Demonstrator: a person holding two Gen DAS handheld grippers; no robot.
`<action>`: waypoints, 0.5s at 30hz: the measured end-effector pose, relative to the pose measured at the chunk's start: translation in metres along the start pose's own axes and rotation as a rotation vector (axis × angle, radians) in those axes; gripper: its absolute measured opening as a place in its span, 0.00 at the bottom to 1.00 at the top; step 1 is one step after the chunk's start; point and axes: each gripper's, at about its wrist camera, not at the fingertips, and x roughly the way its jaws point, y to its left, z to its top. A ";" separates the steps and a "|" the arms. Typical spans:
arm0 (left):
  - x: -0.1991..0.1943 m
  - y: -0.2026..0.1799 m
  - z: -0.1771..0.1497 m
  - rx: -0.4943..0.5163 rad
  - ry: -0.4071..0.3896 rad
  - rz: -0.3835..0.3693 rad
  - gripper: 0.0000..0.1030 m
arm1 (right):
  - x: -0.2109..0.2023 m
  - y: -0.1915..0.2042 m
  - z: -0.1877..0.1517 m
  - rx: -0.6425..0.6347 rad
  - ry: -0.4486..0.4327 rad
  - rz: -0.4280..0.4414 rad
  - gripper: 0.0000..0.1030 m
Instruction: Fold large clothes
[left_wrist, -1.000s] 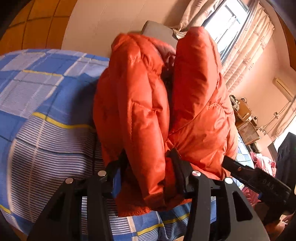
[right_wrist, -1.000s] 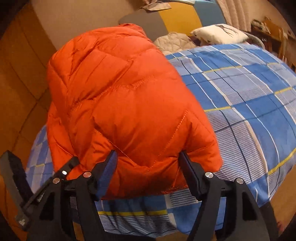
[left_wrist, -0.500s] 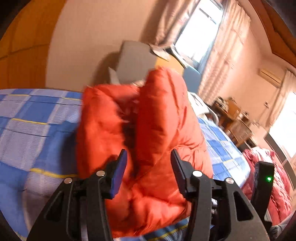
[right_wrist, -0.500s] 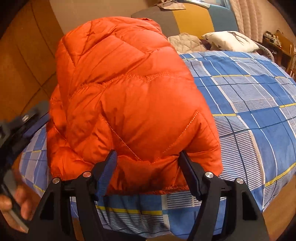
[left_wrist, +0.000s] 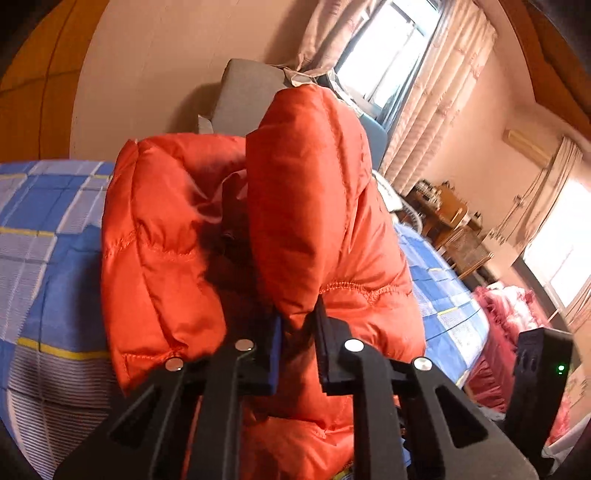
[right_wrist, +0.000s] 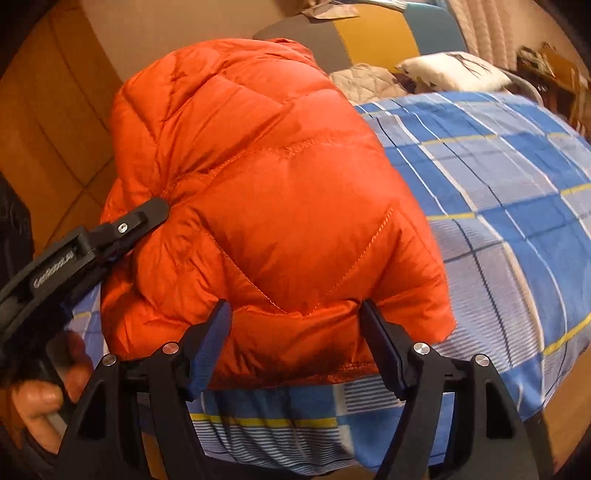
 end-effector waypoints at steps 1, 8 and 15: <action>0.001 0.003 -0.002 -0.012 -0.003 -0.006 0.12 | 0.001 0.001 0.000 0.004 0.003 -0.002 0.70; 0.001 0.031 -0.018 -0.108 -0.003 -0.039 0.09 | 0.005 0.010 -0.001 -0.034 0.016 -0.008 0.70; 0.011 0.050 -0.029 -0.150 0.025 -0.052 0.10 | 0.014 0.013 -0.001 -0.077 0.057 -0.014 0.70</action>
